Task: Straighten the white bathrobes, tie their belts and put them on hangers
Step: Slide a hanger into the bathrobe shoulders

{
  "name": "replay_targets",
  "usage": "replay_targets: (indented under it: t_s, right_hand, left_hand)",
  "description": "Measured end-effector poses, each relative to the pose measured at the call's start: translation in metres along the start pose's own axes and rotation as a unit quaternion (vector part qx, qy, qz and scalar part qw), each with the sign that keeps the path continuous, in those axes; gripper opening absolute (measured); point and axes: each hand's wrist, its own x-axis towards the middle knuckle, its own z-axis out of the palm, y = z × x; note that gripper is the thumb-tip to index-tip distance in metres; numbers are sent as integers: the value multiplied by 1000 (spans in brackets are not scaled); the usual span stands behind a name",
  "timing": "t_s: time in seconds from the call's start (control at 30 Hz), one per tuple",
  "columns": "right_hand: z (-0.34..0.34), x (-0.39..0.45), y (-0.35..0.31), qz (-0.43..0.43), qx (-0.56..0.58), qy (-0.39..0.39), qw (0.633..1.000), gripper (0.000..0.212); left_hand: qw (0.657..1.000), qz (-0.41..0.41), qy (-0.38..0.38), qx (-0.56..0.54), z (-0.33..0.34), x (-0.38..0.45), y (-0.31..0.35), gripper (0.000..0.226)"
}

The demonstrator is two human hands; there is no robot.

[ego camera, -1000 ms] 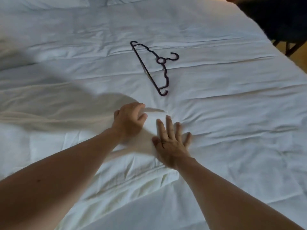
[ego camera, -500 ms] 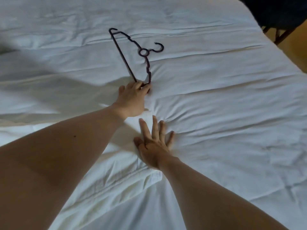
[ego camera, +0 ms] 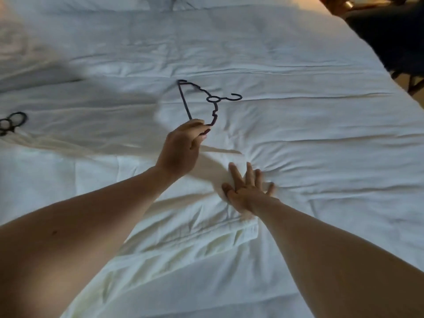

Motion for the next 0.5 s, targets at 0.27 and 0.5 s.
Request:
replay_targets:
  t_s: [0.27, 0.5]
  right_hand:
    - [-26, -62, -99, -52, 89, 229, 968, 45]
    - [-3, -116, -316, -140, 381, 87, 910, 66]
  left_hand:
    - [985, -13, 172, 21, -151, -52, -18, 20]
    - [996, 32, 77, 42, -236, -164, -92, 23]
